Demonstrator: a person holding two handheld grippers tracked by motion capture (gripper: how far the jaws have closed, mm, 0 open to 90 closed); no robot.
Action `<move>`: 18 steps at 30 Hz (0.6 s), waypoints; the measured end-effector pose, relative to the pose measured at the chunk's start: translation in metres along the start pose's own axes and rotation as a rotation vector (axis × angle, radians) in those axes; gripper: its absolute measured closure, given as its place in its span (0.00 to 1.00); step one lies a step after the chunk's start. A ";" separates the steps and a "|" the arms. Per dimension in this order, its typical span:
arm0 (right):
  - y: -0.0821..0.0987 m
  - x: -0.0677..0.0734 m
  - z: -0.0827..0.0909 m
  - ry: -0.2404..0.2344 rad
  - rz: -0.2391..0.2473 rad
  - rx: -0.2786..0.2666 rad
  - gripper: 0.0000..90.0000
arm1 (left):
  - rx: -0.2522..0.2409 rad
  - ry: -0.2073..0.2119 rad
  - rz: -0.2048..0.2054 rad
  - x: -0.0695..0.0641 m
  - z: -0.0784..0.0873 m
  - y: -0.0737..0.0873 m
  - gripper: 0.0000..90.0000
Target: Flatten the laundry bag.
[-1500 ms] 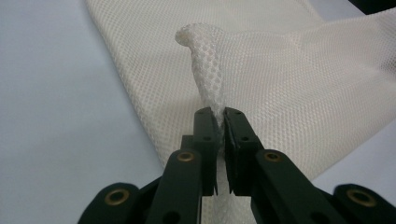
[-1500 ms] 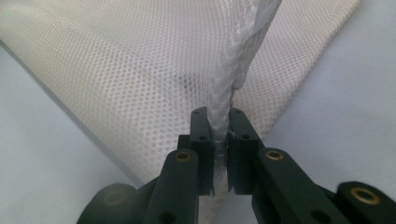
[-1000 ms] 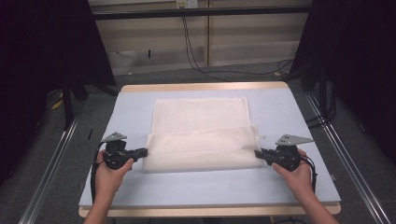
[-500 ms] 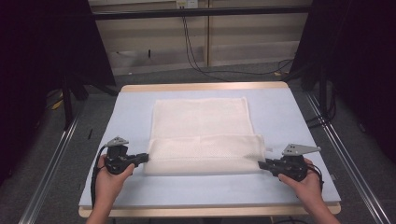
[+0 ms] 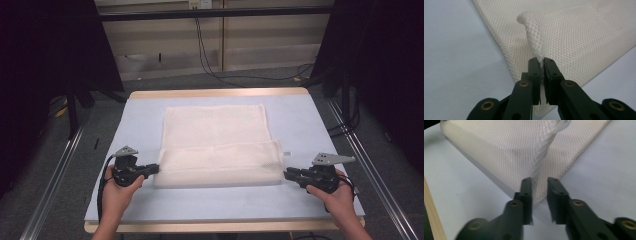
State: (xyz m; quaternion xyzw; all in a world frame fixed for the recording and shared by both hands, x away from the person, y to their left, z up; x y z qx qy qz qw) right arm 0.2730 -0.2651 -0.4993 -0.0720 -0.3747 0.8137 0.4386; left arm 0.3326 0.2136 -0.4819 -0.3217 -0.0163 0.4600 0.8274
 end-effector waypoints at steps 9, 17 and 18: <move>-0.002 -0.015 0.004 0.048 -0.049 -0.007 1.00 | -0.002 -0.005 -0.002 -0.001 0.000 0.000 0.94; -0.014 -0.010 -0.015 0.000 -0.017 -0.015 0.99 | -0.012 0.010 0.007 -0.002 0.001 0.000 0.94; -0.016 -0.007 -0.017 -0.008 0.001 -0.013 0.99 | -0.012 0.011 0.011 -0.002 0.001 0.000 0.94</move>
Point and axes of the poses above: each handheld gripper's, and its own axes: z roughly backward along the jaws, y roughly out of its underside, x roughly to its left, the point moved 6 cm from there along -z, roughly forward along the jaws, and after that the axes turned 12 degrees about x, right-handed, at the moved point
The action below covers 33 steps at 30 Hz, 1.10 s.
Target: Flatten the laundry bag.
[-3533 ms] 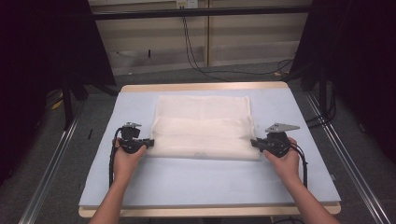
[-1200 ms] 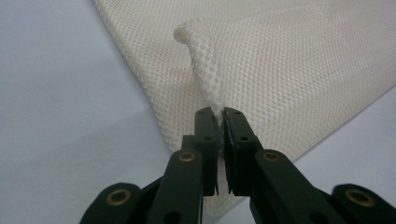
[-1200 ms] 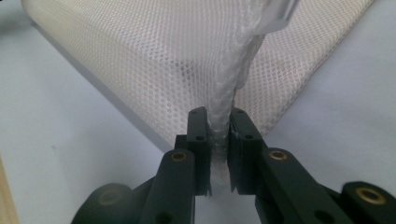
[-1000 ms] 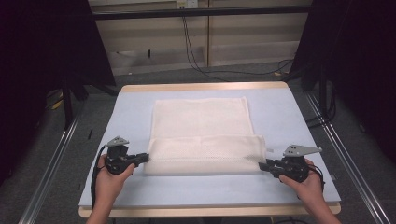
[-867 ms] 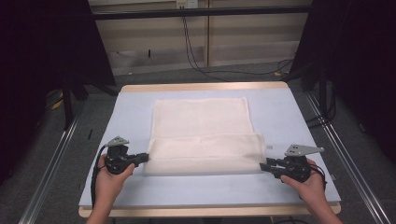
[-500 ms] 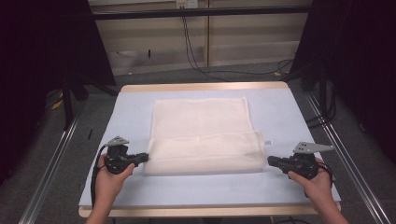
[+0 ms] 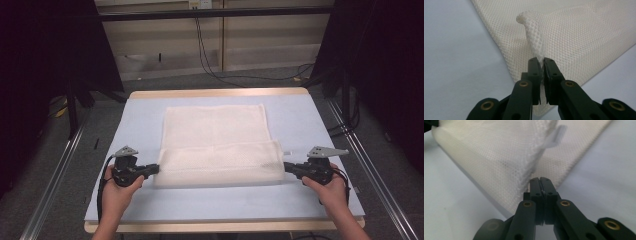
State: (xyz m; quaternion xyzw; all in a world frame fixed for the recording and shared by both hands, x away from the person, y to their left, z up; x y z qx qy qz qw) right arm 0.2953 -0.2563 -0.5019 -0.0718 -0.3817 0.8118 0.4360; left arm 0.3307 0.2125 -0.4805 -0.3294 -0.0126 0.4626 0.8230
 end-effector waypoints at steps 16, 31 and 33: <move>0.025 0.009 -0.004 -0.058 0.062 0.097 1.00 | -0.015 0.059 0.035 0.004 0.008 0.003 0.85; 0.029 0.009 -0.006 -0.058 0.070 0.132 1.00 | -0.011 0.064 0.113 0.027 0.025 0.009 0.81; 0.029 0.008 -0.006 -0.059 0.070 0.132 1.00 | -0.002 0.062 0.113 0.028 0.024 0.010 0.84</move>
Point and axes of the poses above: each handheld gripper's, and its own axes: z roughly backward along the jaws, y roughly out of its underside, x roughly to its left, the point moved 6 cm from there along -z, roughly forward along the jaws, and after that the axes turned 12 degrees about x, right-handed, at the moved point
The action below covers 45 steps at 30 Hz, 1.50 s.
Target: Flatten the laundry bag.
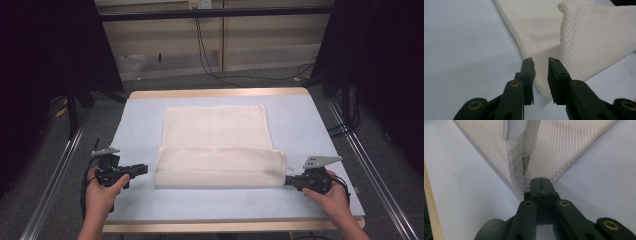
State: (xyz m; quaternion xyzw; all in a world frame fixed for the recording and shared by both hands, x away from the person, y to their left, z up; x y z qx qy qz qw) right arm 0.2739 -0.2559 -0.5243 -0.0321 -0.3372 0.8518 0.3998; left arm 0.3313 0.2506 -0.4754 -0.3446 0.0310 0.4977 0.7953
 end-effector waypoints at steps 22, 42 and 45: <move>0.000 0.000 0.000 0.007 0.004 0.000 0.99 | 0.118 0.076 -0.026 -0.015 -0.025 0.011 0.94; 0.000 0.001 -0.003 -0.004 0.000 0.017 0.95 | 0.220 0.056 -0.031 -0.017 -0.037 0.025 0.91; -0.001 0.001 -0.003 -0.007 -0.002 0.014 0.93 | 0.208 0.042 -0.029 -0.014 -0.037 0.025 0.87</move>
Point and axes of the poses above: each handheld gripper's, and its own axes: z roughly backward along the jaws, y roughly out of its underside, x roughly to its left, the point moved 6 cm from there along -z, roughly forward along the jaws, and after that the axes turned 12 degrees about x, right-handed, at the moved point
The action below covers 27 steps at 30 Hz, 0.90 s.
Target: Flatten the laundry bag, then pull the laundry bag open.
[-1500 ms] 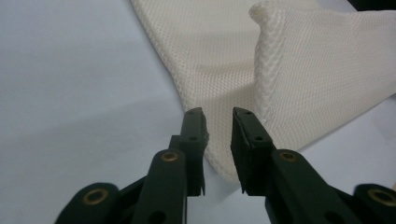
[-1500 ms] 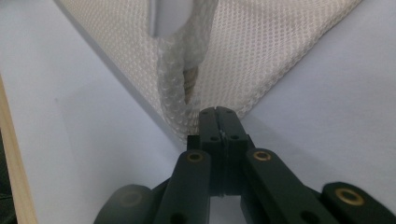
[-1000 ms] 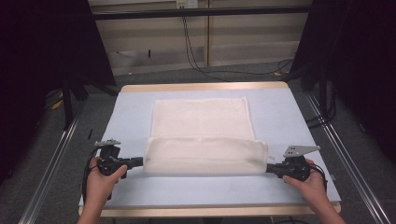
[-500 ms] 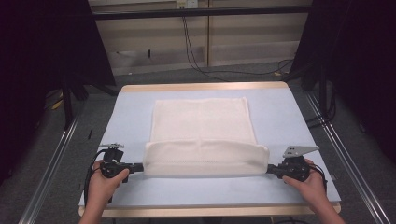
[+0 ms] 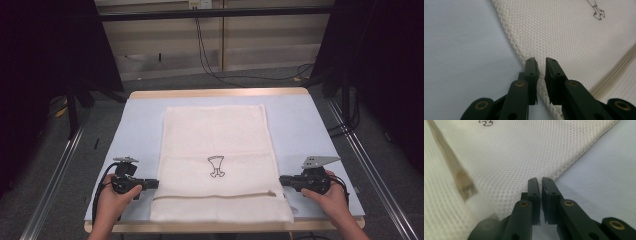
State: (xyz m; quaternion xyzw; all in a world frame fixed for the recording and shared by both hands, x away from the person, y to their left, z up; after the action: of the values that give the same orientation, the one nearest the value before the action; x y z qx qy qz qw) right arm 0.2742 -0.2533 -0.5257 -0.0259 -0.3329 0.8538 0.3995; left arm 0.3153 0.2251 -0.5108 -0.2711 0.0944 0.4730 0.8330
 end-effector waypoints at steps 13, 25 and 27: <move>-0.005 0.001 0.000 0.067 -0.028 -0.009 0.70 | -0.071 -0.088 0.026 0.004 -0.003 -0.005 0.63; -0.007 0.003 -0.003 0.136 -0.051 -0.011 0.55 | -0.076 -0.150 -0.004 -0.003 -0.009 -0.008 0.57; -0.007 0.004 -0.004 0.124 -0.057 -0.008 0.62 | -0.066 -0.157 -0.010 -0.004 -0.009 -0.008 0.59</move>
State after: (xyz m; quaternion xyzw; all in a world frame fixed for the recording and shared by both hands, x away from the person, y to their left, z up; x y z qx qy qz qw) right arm 0.2769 -0.2447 -0.5243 -0.0709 -0.3113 0.8376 0.4433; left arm 0.3208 0.2135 -0.5140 -0.2610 0.0115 0.4915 0.8308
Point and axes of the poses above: each handheld gripper's, and its own axes: z roughly backward along the jaws, y roughly out of its underside, x roughly to its left, the point moved 6 cm from there along -z, roughly forward along the jaws, and after that the axes turned 12 degrees about x, right-handed, at the moved point
